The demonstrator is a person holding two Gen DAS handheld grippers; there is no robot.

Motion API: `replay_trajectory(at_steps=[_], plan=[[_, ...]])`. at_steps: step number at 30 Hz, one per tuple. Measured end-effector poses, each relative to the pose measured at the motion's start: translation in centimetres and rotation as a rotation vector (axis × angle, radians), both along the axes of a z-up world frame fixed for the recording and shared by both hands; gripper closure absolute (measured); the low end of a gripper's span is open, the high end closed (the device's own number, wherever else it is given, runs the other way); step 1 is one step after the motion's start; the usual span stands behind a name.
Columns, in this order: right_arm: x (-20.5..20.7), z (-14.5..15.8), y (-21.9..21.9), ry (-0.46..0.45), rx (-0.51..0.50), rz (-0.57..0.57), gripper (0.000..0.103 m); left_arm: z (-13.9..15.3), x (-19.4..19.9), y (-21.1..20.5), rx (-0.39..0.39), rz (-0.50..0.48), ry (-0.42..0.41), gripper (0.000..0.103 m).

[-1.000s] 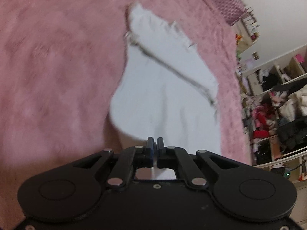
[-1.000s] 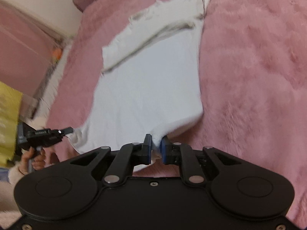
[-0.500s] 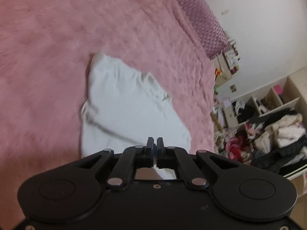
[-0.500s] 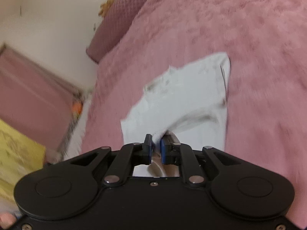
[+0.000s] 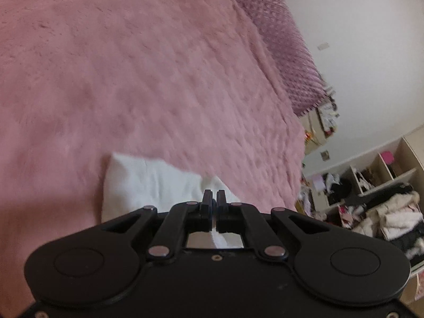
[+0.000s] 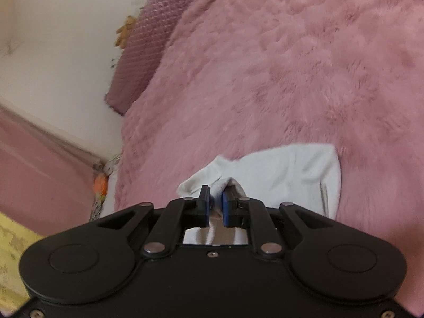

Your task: Fold small clothes

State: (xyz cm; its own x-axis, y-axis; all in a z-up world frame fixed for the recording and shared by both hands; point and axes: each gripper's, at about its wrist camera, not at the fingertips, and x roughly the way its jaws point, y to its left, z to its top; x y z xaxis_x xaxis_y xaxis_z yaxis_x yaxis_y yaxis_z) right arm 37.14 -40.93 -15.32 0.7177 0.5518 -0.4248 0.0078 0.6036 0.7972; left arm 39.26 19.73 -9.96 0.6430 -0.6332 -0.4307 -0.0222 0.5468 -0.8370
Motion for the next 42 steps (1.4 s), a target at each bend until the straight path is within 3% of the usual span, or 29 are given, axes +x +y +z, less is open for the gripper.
replay_trajectory(at_steps=[5,13,23,29,30,31,32,33,37,42], plan=[[3.9,-1.6,-0.4,0.037,0.013,-0.028,0.093,-2.1,3.7,0.6,0.014,0.043,0.01,0.103],[6.9,-4.0,-0.5,0.108,0.009,-0.078,0.093,-5.7,7.1,0.8,0.06,0.101,0.062,0.103],[6.8,-4.2,-1.5,0.042,0.107,-0.117,0.093,-4.3,6.3,1.7,-0.03,0.169,-0.049,0.103],[8.0,-5.5,-0.7,0.128,0.008,-0.157,0.088,-6.9,7.6,0.7,0.104,0.161,0.088,0.1],[8.2,-5.6,-0.7,0.138,0.003,-0.162,0.082,-7.2,7.9,0.8,0.113,0.163,0.111,0.098],[8.0,-5.4,-0.8,0.129,0.002,-0.179,0.064,-7.3,8.1,0.9,0.118,0.168,0.134,0.096],[7.7,-5.1,-1.0,0.105,-0.002,-0.194,0.055,-7.2,8.3,1.3,0.116,0.165,0.144,0.09],[7.3,-4.4,-1.2,0.069,-0.01,-0.205,0.05,-6.8,8.2,1.7,0.108,0.164,0.135,0.088],[4.9,-1.6,-2.0,-0.048,-0.047,-0.178,0.05,-2.9,6.7,3.4,0.113,0.162,0.0,0.08],[-2.2,1.1,0.5,-0.155,-0.318,0.004,0.05,-0.8,0.3,2.7,0.133,-0.009,-0.071,0.078]])
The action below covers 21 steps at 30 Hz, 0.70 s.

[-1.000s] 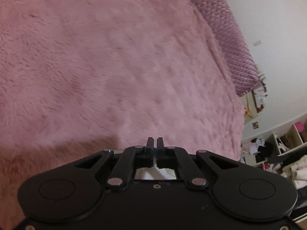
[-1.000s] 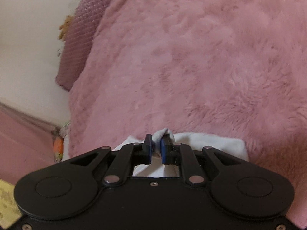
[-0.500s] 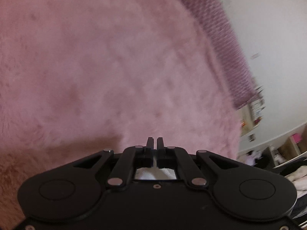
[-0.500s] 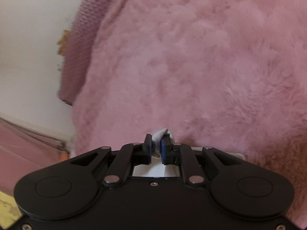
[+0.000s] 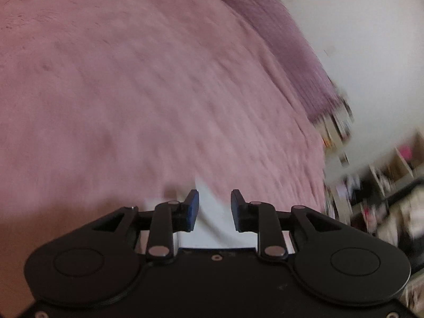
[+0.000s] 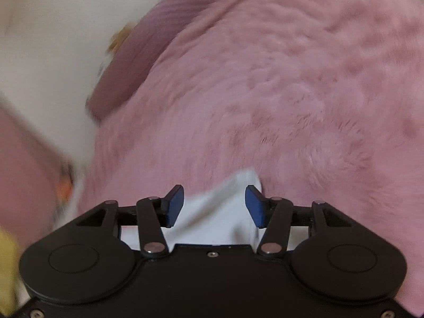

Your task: Fold small clothes

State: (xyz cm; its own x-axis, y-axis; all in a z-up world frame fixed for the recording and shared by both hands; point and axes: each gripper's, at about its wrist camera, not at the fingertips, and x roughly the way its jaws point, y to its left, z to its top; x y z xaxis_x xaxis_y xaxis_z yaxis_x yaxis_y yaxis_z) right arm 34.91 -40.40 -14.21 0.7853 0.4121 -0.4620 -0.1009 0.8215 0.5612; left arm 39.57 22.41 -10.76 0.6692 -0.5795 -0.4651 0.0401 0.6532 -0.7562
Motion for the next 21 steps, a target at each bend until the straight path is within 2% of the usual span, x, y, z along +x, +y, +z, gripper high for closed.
replay_trajectory(at_steps=[3,6,10,14,17,21], plan=[[-4.3,-0.5,0.8,0.015,-0.094,0.09,0.05,-0.4,-5.2,-1.3,0.076,-0.112,-0.018,0.077],[-7.2,-1.5,1.5,0.048,-0.139,0.153,0.05,-0.9,-9.0,-2.4,0.144,-0.204,-0.032,0.077],[-9.5,-2.6,2.0,0.071,-0.172,0.191,0.05,-1.6,-12.2,-3.5,0.166,-0.276,-0.058,0.076],[-9.5,-3.1,2.8,0.08,-0.214,0.194,0.05,-2.1,-13.4,-4.0,0.272,-0.286,-0.058,0.073],[-8.8,-3.3,3.4,0.086,-0.226,0.201,0.05,-2.9,-12.6,-4.7,0.313,-0.291,-0.043,0.072],[-8.3,-3.5,3.9,0.105,-0.217,0.226,0.052,-3.9,-11.6,-5.5,0.329,-0.322,-0.022,0.073]])
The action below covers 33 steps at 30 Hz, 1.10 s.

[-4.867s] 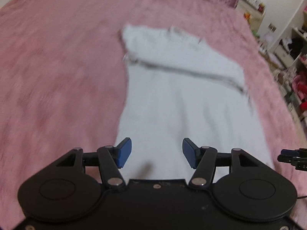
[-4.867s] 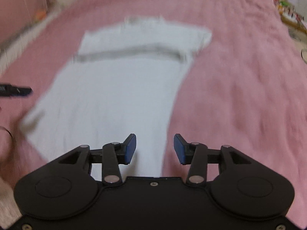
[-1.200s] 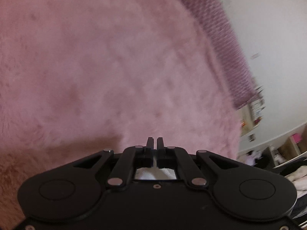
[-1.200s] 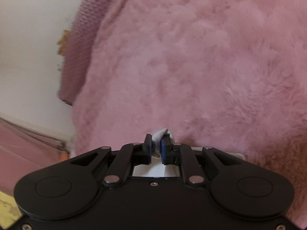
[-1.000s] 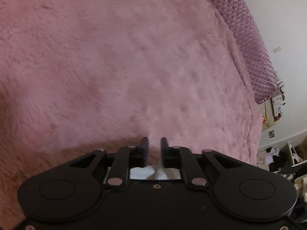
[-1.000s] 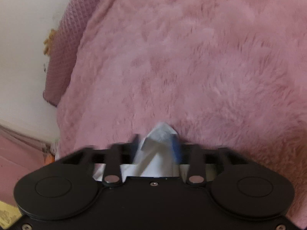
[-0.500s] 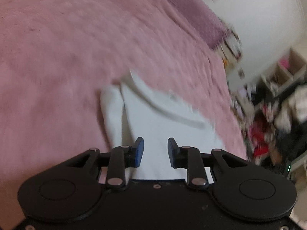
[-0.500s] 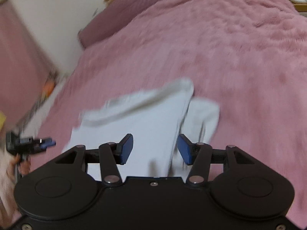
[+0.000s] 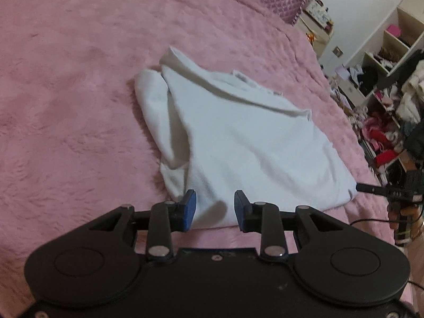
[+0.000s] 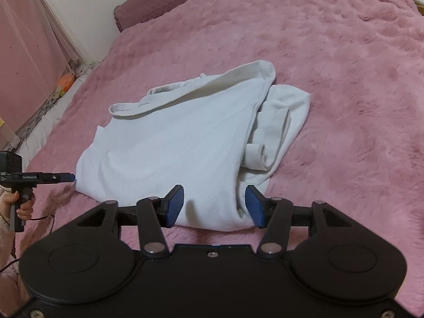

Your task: Fold small clothes

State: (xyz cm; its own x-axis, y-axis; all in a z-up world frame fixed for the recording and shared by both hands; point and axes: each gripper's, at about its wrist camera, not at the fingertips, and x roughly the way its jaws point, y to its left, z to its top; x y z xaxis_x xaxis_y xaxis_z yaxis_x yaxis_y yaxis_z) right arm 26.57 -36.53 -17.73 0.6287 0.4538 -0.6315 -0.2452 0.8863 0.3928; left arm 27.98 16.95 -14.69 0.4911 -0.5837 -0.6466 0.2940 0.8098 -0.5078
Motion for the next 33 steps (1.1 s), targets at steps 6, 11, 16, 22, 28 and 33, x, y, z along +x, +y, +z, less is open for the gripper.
replay_trajectory(at_steps=[6,11,16,22,28,33], plan=[[0.5,-0.3,0.6,0.034,-0.009,0.016,0.091,-0.3,0.0,-1.5,-0.008,-0.075,0.001,0.076],[0.0,0.0,0.0,0.024,0.03,-0.005,0.093,-0.4,0.3,-0.7,-0.063,-0.064,0.02,0.103],[-0.6,-0.2,-0.7,0.03,0.056,-0.015,0.095,-0.3,-0.3,1.0,-0.11,-0.044,0.025,0.103],[-0.9,-0.4,-0.9,0.031,0.031,-0.01,0.094,0.3,-0.9,2.2,-0.076,-0.014,-0.029,0.103],[-0.6,-0.3,-0.4,0.012,0.002,-0.009,0.068,0.8,-0.1,0.8,0.029,0.003,-0.08,0.073],[-0.1,-0.5,0.1,0.016,0.003,0.01,0.065,-0.2,1.0,0.2,0.041,-0.007,-0.055,0.073]])
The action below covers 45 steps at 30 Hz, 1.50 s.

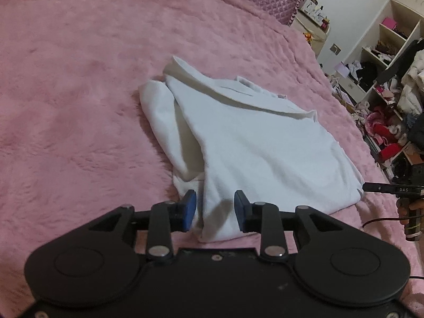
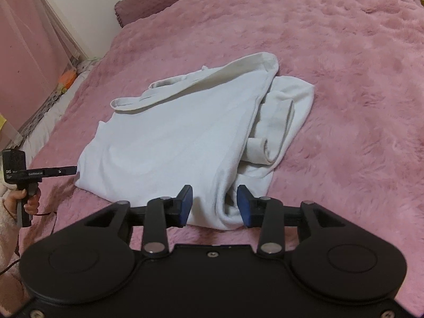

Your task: Fold small clothes

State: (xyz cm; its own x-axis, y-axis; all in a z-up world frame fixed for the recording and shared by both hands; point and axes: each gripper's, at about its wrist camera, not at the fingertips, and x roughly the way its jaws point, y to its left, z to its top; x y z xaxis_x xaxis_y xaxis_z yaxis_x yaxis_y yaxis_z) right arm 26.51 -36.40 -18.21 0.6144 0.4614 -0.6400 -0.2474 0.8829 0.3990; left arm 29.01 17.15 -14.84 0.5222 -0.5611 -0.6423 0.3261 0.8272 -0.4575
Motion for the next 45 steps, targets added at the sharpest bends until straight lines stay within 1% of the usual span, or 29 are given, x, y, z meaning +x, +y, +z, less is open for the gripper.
replay_trajectory(at_steps=[1,3,4,5,8,10,14,16,18,19,21,22,24,26,27,28,31,33,35,36,37,38,40,42,45], plan=[[0.1,-0.1,0.1,0.009,0.004,0.01,0.074,-0.2,0.2,-0.1,0.0,-0.005,0.007,0.075],[0.3,-0.2,0.3,0.018,0.0,0.016,0.086,-0.5,0.6,-0.1,-0.03,-0.014,0.025,0.078],[0.3,-0.2,0.3,0.021,-0.008,0.011,0.091,-0.6,0.7,-0.1,-0.045,-0.016,0.032,0.091],[0.4,-0.3,0.2,0.027,0.003,0.007,0.092,-0.7,0.9,0.0,-0.059,-0.015,0.045,0.1],[0.2,-0.3,-0.3,0.027,0.036,-0.003,0.094,-0.9,1.0,0.8,-0.102,0.01,0.082,0.101],[-0.1,-0.1,-0.4,0.015,0.044,-0.006,0.094,-0.8,0.6,1.1,-0.122,0.012,0.073,0.101],[-0.7,0.3,-1.0,-0.011,0.091,0.002,0.095,-0.1,-0.4,2.0,-0.199,-0.024,0.05,0.103],[-1.1,0.3,-1.3,-0.018,0.098,0.009,0.095,0.2,-0.8,2.3,-0.214,-0.052,0.046,0.103],[-1.4,0.1,-1.7,-0.01,0.101,0.006,0.095,0.2,-1.0,2.7,-0.225,-0.068,0.054,0.103],[-1.5,-0.2,-1.9,-0.002,0.103,0.0,0.096,0.0,-1.1,3.0,-0.221,-0.062,0.065,0.103],[-1.6,-0.8,-2.3,0.017,0.093,-0.014,0.097,-0.8,-0.8,3.2,-0.183,-0.041,0.098,0.103],[-1.6,-1.2,-2.5,0.027,0.083,-0.027,0.097,-1.3,-0.6,3.3,-0.177,-0.035,0.119,0.103],[-1.7,-1.8,-3.0,0.044,0.092,-0.056,0.097,-2.0,-0.3,3.2,-0.188,-0.022,0.149,0.102],[-1.9,-1.8,-3.5,0.049,0.109,-0.064,0.097,-2.0,-0.3,3.0,-0.186,-0.018,0.145,0.097],[-2.0,-1.5,-3.5,0.04,0.097,-0.071,0.096,-1.6,-0.4,3.1,-0.178,-0.014,0.136,0.096],[-2.2,-1.0,-3.5,0.018,0.07,-0.078,0.094,-1.0,-0.4,3.3,-0.175,-0.017,0.128,0.088],[-2.1,1.7,-1.9,-0.105,-0.054,-0.013,0.094,1.6,-0.7,4.5,-0.186,0.003,0.039,0.082],[-0.8,3.2,-0.3,-0.176,-0.102,0.051,0.094,3.6,-0.3,4.3,-0.204,0.007,-0.03,0.079],[1.7,3.9,1.6,-0.202,-0.096,0.114,0.094,4.7,1.2,2.8,-0.246,-0.02,-0.065,0.072],[3.4,4.0,2.7,-0.199,-0.094,0.14,0.094,4.7,2.2,1.8,-0.251,-0.031,-0.061,0.071],[4.7,4.0,3.7,-0.197,-0.1,0.153,0.094,4.5,3.2,0.7,-0.24,-0.039,-0.049,0.071],[6.4,3.8,4.8,-0.188,-0.111,0.166,0.094,4.1,4.5,-0.8,-0.212,-0.046,-0.033,0.071],[9.4,3.2,6.6,-0.163,-0.139,0.165,0.094,3.3,6.7,-3.1,-0.16,-0.059,-0.009,0.071],[12.1,2.5,7.8,-0.136,-0.159,0.168,0.094,2.3,9.1,-5.3,-0.135,-0.086,0.028,0.071],[15.4,1.3,8.9,-0.101,-0.178,0.17,0.094,0.7,12.0,-7.1,-0.102,-0.104,0.07,0.071]])
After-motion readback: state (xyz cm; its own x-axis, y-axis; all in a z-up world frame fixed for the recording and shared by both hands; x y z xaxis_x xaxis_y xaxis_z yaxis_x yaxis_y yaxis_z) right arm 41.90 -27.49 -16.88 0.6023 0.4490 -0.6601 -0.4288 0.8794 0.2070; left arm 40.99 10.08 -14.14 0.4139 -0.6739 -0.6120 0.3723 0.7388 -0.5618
